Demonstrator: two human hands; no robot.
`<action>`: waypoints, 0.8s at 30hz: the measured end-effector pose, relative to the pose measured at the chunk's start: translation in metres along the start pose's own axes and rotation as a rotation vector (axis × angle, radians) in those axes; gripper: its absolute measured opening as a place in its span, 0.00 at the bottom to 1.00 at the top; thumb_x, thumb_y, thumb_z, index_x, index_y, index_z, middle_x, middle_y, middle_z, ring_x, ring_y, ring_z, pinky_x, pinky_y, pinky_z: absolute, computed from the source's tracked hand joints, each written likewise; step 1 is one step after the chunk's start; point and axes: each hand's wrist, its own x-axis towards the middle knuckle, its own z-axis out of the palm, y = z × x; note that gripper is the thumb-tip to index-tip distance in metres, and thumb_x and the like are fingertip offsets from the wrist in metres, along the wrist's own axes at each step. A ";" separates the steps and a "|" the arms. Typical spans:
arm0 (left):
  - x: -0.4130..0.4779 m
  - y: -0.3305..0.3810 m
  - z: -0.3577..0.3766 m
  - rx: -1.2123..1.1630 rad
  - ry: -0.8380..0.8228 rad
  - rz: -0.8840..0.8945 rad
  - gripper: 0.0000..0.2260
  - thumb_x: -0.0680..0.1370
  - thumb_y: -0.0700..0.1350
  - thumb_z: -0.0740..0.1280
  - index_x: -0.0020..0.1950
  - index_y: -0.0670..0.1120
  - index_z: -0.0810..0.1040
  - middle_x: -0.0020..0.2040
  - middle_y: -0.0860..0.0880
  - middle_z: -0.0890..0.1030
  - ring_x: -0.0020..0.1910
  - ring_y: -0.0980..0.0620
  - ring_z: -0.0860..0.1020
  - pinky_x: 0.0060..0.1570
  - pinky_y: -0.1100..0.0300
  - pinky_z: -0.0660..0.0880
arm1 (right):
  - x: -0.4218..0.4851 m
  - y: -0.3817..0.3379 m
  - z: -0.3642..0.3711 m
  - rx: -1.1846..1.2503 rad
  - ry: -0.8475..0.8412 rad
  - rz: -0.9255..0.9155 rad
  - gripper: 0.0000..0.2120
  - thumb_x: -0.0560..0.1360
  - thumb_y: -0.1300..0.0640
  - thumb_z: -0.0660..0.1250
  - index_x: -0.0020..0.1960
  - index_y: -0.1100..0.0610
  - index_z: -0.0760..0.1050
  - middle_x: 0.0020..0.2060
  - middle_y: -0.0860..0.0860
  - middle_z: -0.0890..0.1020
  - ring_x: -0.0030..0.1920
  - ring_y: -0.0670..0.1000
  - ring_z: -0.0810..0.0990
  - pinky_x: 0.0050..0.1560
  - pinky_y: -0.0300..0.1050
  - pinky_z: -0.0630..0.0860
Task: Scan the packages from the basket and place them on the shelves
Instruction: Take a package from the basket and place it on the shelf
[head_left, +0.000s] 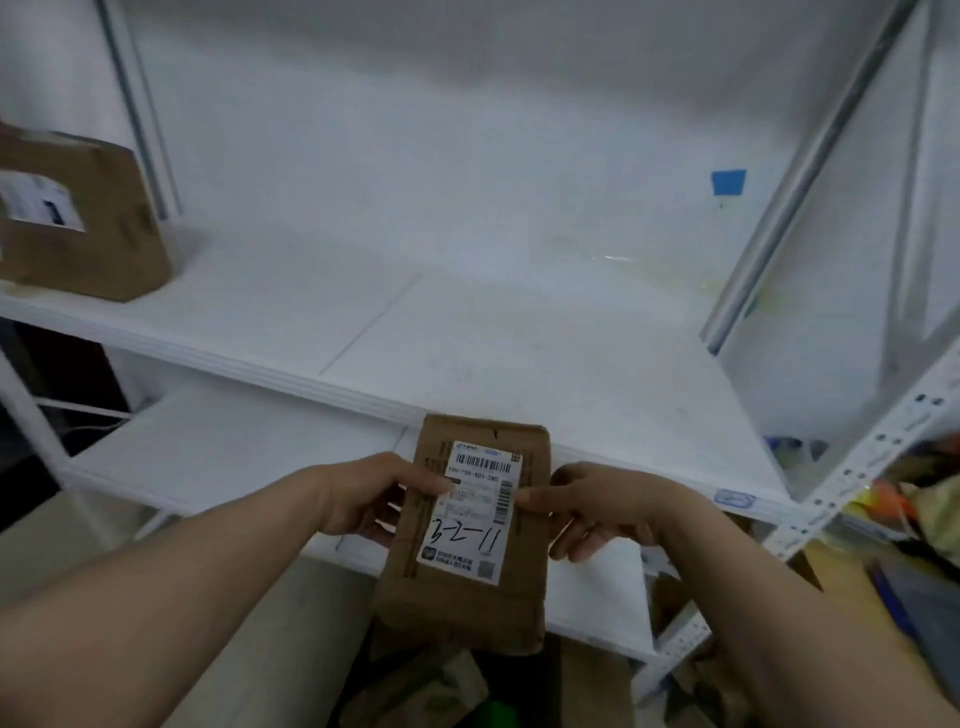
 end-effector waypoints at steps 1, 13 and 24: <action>-0.017 0.000 -0.028 -0.018 0.023 0.027 0.27 0.61 0.55 0.78 0.56 0.44 0.83 0.53 0.42 0.85 0.50 0.45 0.83 0.47 0.53 0.79 | 0.007 -0.033 0.011 -0.030 -0.006 -0.023 0.25 0.74 0.39 0.73 0.61 0.58 0.80 0.56 0.62 0.84 0.48 0.57 0.85 0.55 0.53 0.83; -0.127 0.006 -0.280 -0.247 0.428 0.413 0.35 0.67 0.37 0.79 0.70 0.49 0.69 0.58 0.49 0.85 0.60 0.48 0.81 0.62 0.48 0.75 | 0.096 -0.293 0.134 0.097 0.315 -0.459 0.27 0.74 0.56 0.76 0.69 0.49 0.70 0.46 0.51 0.87 0.49 0.53 0.86 0.54 0.54 0.82; -0.063 0.054 -0.388 -0.073 0.692 0.458 0.37 0.74 0.30 0.71 0.76 0.54 0.63 0.57 0.47 0.82 0.58 0.46 0.79 0.56 0.47 0.79 | 0.229 -0.379 0.132 0.099 0.533 -0.594 0.33 0.75 0.58 0.74 0.75 0.47 0.63 0.59 0.51 0.81 0.58 0.52 0.80 0.62 0.57 0.78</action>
